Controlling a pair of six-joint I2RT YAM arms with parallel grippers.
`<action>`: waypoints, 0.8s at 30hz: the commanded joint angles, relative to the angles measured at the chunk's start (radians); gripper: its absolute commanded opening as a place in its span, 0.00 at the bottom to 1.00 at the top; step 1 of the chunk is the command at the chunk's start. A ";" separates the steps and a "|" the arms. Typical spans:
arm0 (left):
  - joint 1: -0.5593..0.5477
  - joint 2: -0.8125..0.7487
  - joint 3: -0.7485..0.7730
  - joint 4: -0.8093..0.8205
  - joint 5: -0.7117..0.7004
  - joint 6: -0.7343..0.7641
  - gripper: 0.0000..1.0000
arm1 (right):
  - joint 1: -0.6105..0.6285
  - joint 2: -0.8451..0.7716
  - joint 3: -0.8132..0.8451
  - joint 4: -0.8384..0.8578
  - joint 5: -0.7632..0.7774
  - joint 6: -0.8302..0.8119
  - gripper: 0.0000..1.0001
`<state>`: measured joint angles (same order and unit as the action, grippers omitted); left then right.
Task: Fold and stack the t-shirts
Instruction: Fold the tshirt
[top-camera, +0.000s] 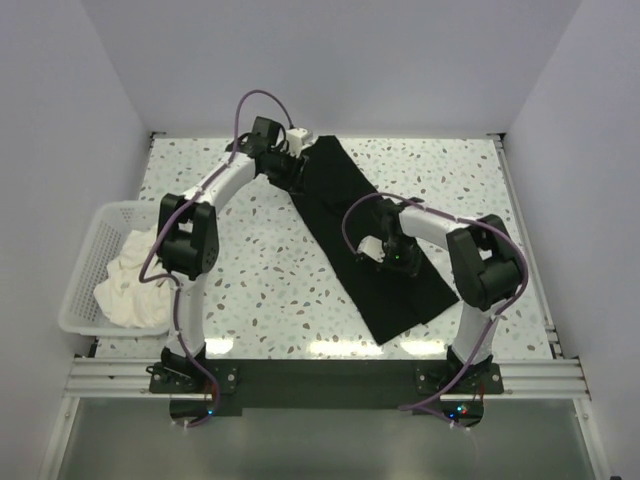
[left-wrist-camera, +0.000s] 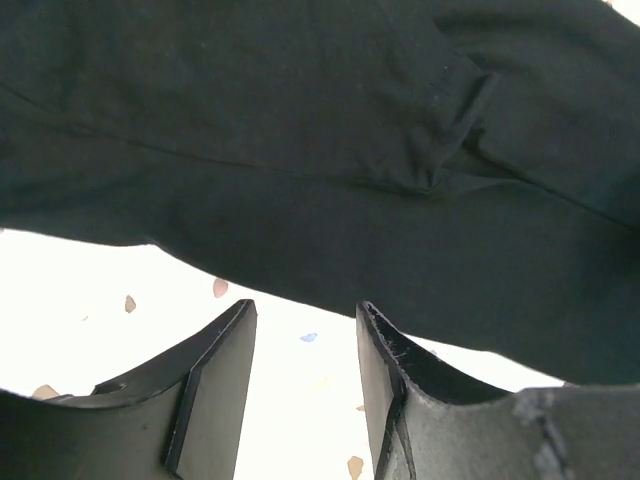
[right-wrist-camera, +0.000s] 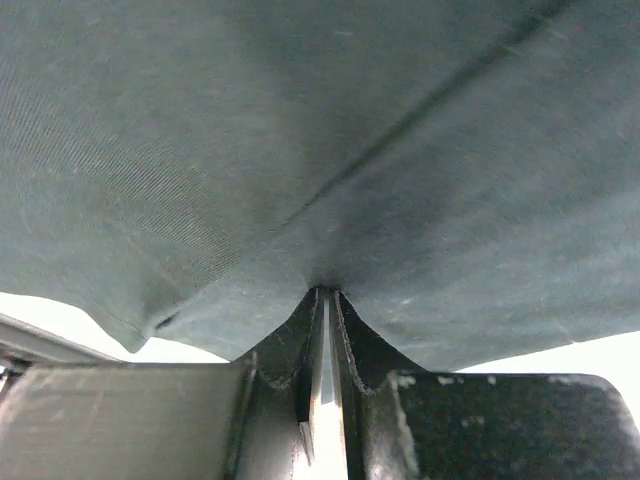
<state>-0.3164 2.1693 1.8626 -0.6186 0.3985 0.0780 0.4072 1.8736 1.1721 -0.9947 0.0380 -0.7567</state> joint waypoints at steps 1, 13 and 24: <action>-0.006 -0.022 0.006 -0.024 0.022 -0.021 0.48 | 0.106 0.032 -0.017 0.019 -0.105 0.026 0.09; -0.047 0.087 -0.040 -0.029 0.025 -0.047 0.44 | 0.363 0.071 0.171 -0.047 -0.389 0.191 0.12; -0.029 0.348 0.263 -0.098 -0.032 0.031 0.39 | 0.285 -0.036 0.253 -0.065 -0.500 0.255 0.23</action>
<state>-0.3550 2.4081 2.0148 -0.6777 0.4168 0.0528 0.7506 1.9182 1.3766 -1.0588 -0.4019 -0.5381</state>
